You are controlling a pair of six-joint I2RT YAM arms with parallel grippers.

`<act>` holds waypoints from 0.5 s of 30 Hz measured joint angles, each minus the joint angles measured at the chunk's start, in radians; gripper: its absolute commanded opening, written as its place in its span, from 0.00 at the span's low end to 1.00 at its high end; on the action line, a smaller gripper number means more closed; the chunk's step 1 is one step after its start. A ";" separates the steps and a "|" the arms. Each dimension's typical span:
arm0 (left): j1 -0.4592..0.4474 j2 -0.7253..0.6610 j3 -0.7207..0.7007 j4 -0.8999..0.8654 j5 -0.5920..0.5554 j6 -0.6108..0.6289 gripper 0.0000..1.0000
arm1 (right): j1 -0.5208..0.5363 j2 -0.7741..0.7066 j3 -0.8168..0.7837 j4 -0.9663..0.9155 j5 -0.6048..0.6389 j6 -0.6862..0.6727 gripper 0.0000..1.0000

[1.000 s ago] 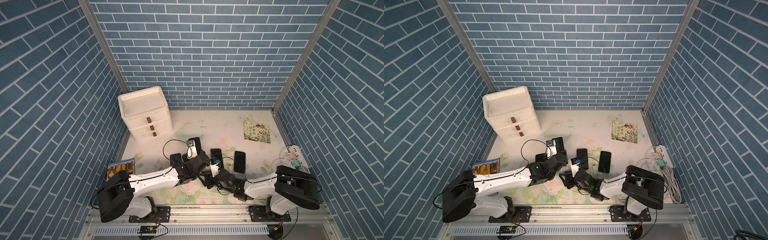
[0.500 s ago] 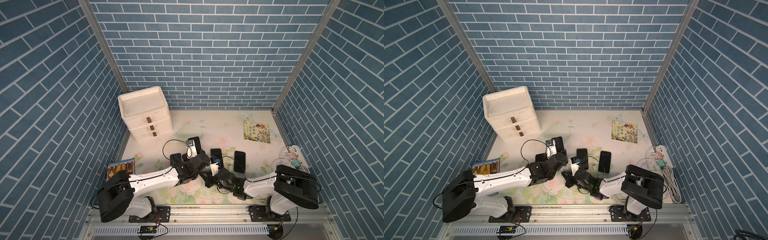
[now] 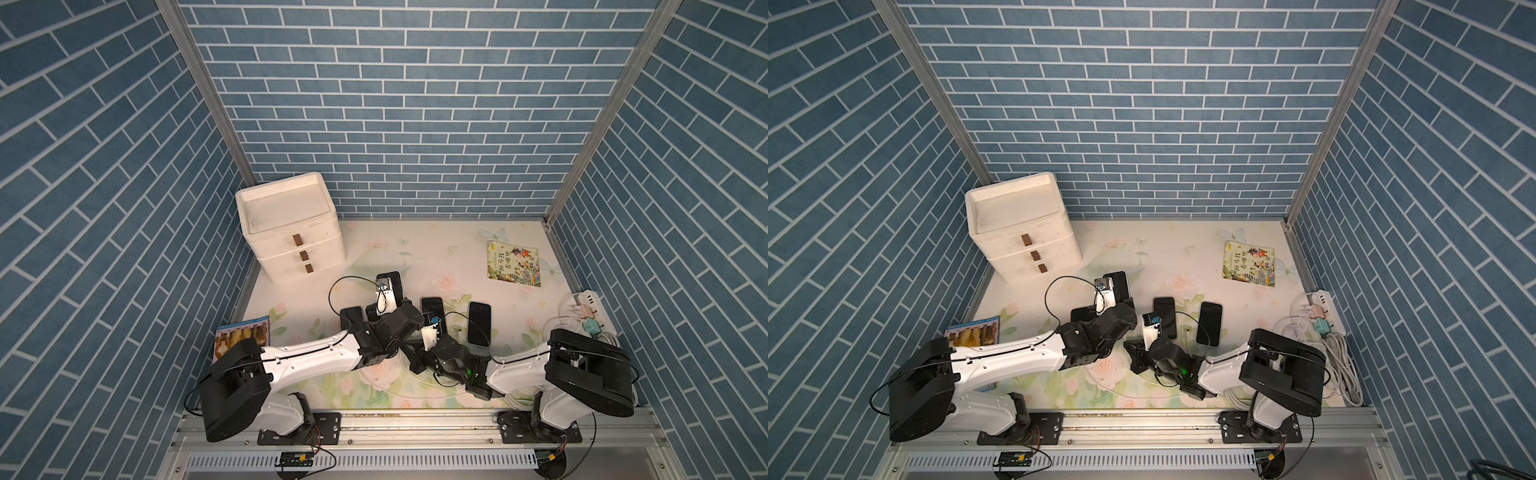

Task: Unplug the charging cable from the phone
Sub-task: Remove the charging cable from the phone.

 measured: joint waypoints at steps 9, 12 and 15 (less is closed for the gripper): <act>0.000 0.000 0.015 -0.010 -0.051 0.003 0.00 | 0.001 0.020 0.002 0.017 0.003 0.000 0.00; -0.002 -0.002 0.031 0.037 -0.061 -0.003 0.00 | 0.015 0.042 0.002 0.006 -0.031 -0.023 0.00; -0.003 -0.009 0.042 0.071 -0.065 -0.006 0.00 | 0.026 0.053 0.002 -0.003 -0.050 -0.037 0.00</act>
